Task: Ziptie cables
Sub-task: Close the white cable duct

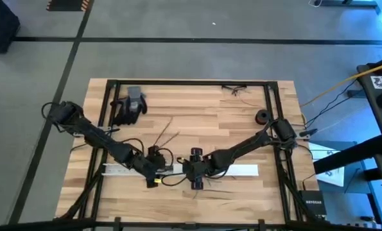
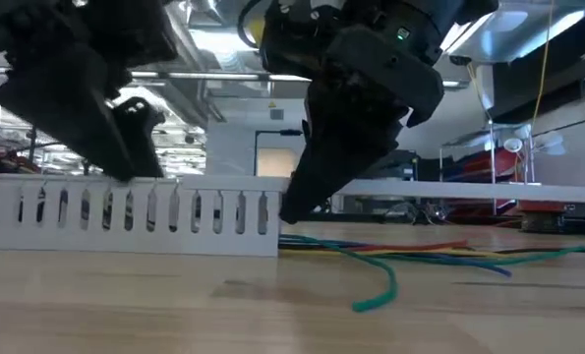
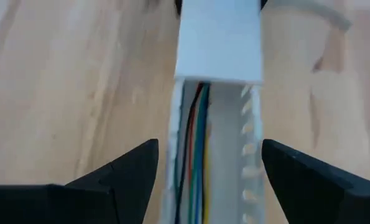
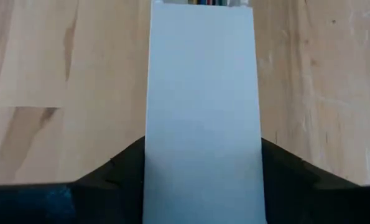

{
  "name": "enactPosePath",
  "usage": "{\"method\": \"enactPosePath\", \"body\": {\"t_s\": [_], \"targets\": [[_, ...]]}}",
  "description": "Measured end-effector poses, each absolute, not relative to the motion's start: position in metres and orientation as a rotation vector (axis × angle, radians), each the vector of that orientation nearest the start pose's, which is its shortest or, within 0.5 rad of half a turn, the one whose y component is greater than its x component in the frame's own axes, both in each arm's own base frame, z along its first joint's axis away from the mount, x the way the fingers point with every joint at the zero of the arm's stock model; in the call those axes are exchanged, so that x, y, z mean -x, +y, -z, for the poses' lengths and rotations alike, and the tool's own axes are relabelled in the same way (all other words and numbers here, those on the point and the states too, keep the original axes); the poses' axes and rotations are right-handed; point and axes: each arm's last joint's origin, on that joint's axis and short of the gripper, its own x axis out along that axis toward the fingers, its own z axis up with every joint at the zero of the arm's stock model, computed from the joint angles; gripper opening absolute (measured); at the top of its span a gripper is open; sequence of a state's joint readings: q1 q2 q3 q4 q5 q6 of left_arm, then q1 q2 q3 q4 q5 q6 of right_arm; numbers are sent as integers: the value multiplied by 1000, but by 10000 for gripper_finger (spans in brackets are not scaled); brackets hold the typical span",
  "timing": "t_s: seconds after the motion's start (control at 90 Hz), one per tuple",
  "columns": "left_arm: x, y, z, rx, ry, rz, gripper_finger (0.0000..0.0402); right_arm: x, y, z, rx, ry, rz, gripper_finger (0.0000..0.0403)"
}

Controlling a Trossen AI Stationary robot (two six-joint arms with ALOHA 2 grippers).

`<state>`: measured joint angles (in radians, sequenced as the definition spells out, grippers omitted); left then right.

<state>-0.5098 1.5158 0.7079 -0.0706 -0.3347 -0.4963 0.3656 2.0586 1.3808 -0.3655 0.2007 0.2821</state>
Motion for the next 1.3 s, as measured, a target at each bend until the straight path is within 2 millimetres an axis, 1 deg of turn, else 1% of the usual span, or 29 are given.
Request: {"method": "enactPosePath", "body": {"t_s": [0.222, 0.444, 0.578, 0.811, 0.956, 1.2, 1.3], "targets": [[-242, -125, -147, 118, 770, -17, 276, -395, 145, -147, 34, 1008, -8, 227], [-246, -127, -134, 80, 764, 40, 238, -395, 145, -147, 35, 1009, -11, 227], [-250, -122, -129, 81, 773, 28, 225, -394, 145, -147, 38, 1009, -7, 227], [-256, -115, -130, 59, 764, 33, 205, -394, 145, -147, 32, 1005, 1, 227], [-256, -115, -130, 50, 768, 36, 204, -396, 145, -147, -6, 985, -2, 227], [-258, -116, -129, 49, 756, 36, 203, -402, 138, -148, -84, 965, -6, 227], [-260, -116, -131, 55, 732, 30, 203, -406, 137, -150, -103, 925, 16, 227]]}}
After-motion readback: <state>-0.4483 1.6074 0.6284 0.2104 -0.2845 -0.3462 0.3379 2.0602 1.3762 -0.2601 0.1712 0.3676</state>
